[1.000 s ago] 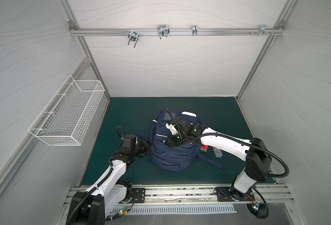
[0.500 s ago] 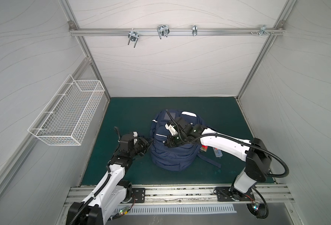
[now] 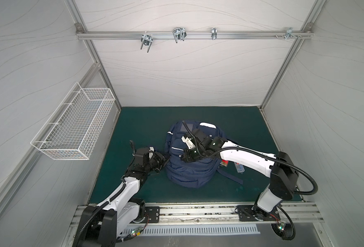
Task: Pack books, pencil case, and school supplies into a backpack
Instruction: Unzip the student bag at the center of the table.
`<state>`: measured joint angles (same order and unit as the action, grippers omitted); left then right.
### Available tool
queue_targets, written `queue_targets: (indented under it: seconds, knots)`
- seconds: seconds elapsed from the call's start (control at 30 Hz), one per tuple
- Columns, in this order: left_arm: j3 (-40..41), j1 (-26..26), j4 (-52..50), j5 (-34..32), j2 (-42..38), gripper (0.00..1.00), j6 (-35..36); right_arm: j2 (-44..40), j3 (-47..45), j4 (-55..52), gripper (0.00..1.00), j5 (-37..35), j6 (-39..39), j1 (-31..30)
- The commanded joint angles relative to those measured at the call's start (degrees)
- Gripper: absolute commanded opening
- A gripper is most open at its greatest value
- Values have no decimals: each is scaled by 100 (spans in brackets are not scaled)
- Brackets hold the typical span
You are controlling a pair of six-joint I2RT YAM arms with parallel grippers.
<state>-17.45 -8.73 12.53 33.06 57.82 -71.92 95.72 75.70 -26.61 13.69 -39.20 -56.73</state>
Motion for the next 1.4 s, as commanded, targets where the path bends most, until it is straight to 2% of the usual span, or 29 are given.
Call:
queue_targets:
  seconds: [0.0, 0.17, 0.33, 0.53, 0.67, 0.8, 0.87, 0.97, 1.03, 1.13, 1.17, 1.27, 1.37]
  knots:
    - [-106, -77, 529, 149, 129, 24, -68, -74, 75, -18, 0, -59, -64, -49]
    - [-52, -273, 847, 78, 437, 0, -14, -38, 99, -44, 0, -78, -62, -49]
    - [136, -273, 1043, -82, 256, 0, -82, 56, 102, -62, 0, -190, -82, -131]
    - [130, -278, 204, -478, -990, 0, 199, 470, 525, -140, 0, -336, -128, -324]
    - [189, -345, -249, -562, -1531, 0, 264, 988, 1292, -155, 0, -234, -159, -408]
    - [499, -489, -106, -611, -1713, 0, 97, 1604, 2169, -313, 0, 91, -145, -420]
    - [543, -480, -200, -699, -1925, 0, 89, 1712, 2286, -233, 0, 276, -158, -362]
    - [502, -493, -263, -773, -2155, 0, 233, 1881, 2268, 191, 0, 1097, -328, -120]
    - [395, -568, -287, -682, -2116, 0, 392, 2130, 2474, 105, 0, 1435, -235, -1]
    - [305, -749, -422, -704, -1984, 0, 612, 2522, 3005, -527, 0, 1335, 96, 65]
    - [289, -769, -477, -691, -1939, 0, 673, 2622, 3151, -717, 4, 1276, 231, 66]
    - [337, -770, -622, -755, -1944, 0, 725, 2501, 3269, -1210, 34, 808, 647, -8]
    - [304, -770, -971, -941, -2056, 0, 798, 1749, 2586, -1232, 49, 67, 767, -75]
